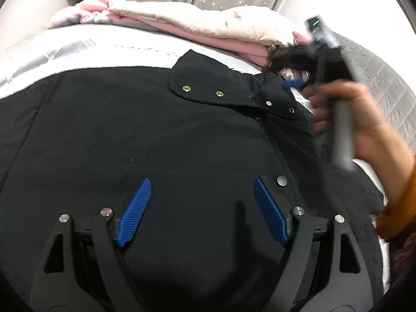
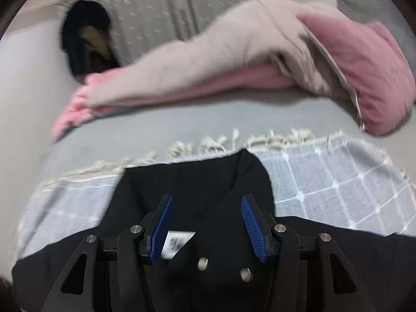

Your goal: Fold large clothes

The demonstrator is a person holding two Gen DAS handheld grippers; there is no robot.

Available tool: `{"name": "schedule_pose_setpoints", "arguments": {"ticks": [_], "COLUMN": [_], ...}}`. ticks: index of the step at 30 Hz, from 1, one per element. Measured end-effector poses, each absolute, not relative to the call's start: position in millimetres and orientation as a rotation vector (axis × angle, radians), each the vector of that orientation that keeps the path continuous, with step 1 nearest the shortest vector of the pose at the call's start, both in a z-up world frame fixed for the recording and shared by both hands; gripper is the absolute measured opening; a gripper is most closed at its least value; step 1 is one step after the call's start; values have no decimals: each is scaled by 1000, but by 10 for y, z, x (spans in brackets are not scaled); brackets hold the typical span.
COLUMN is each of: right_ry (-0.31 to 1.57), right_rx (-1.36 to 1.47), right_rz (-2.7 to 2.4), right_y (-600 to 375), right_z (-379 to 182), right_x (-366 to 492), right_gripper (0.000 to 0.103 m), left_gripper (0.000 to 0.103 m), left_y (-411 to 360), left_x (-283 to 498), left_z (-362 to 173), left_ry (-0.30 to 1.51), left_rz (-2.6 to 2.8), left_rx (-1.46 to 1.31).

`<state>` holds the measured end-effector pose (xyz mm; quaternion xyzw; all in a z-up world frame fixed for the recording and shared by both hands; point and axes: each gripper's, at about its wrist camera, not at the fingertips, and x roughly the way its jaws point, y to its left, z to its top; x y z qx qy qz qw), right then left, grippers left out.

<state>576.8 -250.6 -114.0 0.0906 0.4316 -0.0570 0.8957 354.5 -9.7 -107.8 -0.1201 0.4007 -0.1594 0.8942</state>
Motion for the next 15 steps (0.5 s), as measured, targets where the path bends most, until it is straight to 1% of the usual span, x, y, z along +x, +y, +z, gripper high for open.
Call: {"name": "schedule_pose_setpoints", "arguments": {"ticks": [3, 4, 5, 7, 8, 10, 13, 15], "right_ry": [955, 940, 918, 919, 919, 909, 852, 874], "right_rx": [140, 119, 83, 78, 89, 199, 334, 318], "right_rz": [-219, -244, -269, -236, -221, -140, -97, -154], "right_y": [-2481, -2477, -2462, -2468, -2491, -2699, -3034, -3152], "right_z": [-1452, -1511, -1523, -1548, -1523, -1349, -1034, -1066], "right_x": [5849, 5812, 5766, 5698, 5682, 5624, 5620, 5732], "right_gripper": [53, 48, 31, 10, 7, 5, 4, 2], "left_gripper": [82, 82, 82, 82, 82, 82, 82, 82], "left_y": [-56, -58, -64, -76, -92, -123, -165, -180], "left_x": [3563, 3560, 3557, 3556, 3547, 3558, 3588, 3590], "left_z": [-1082, -1077, -1074, -1066, -1051, -1015, -938, -905], "left_ry": [834, 833, 832, 834, 833, 837, 840, 840], "left_rz": [-346, -346, -345, -341, -339, -339, -363, -364], "left_rx": [-282, -283, -280, -271, -265, -260, -264, -264]}}
